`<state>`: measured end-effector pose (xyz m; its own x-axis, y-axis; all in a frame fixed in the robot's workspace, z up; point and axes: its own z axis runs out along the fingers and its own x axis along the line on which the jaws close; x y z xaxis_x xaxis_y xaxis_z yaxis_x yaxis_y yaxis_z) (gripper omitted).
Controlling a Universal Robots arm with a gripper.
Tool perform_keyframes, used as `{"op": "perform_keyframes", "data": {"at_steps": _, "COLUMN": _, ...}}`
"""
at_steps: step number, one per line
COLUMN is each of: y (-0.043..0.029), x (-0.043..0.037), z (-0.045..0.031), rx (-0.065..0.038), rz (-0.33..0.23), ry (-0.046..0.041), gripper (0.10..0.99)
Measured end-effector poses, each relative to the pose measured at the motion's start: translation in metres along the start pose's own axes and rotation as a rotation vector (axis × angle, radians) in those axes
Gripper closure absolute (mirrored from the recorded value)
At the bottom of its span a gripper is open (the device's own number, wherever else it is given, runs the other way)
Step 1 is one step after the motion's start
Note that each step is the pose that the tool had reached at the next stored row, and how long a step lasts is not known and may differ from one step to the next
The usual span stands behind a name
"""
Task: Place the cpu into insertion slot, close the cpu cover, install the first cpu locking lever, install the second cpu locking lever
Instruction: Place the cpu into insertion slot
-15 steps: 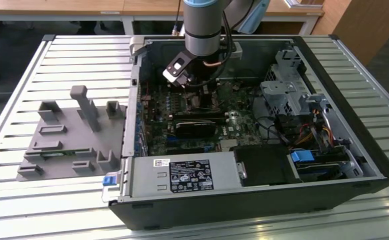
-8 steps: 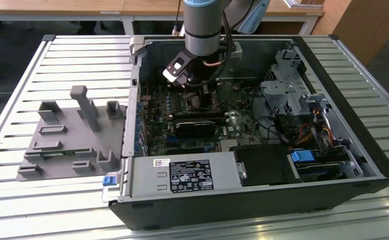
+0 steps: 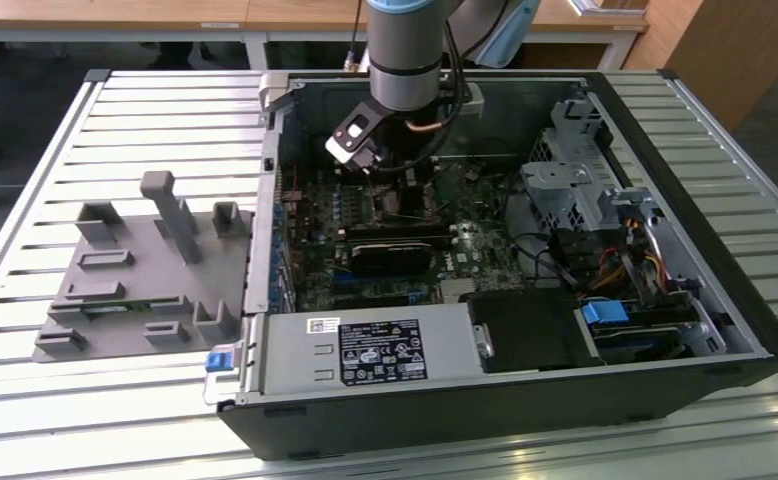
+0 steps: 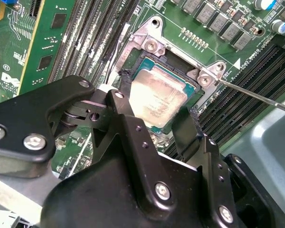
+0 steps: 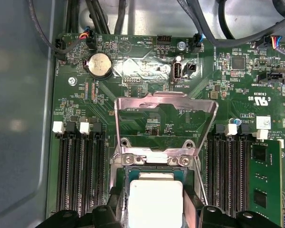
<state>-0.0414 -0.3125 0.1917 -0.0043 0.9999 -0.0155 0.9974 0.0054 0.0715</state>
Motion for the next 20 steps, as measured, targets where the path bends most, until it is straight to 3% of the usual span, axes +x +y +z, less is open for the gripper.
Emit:
{"op": "perform_keyframes", "data": {"at_steps": 15, "y": 0.0011, "x": -0.0004, "z": -0.0155, "rx": 0.001, "rz": 0.0, "ry": 0.0002, "gripper": 0.482}}
{"op": "perform_keyframes", "data": {"at_steps": 20, "y": 0.0012, "x": -0.0006, "z": -0.0173, "rx": 0.001, "rz": 0.0, "ry": -0.0002, "gripper": 0.722}}
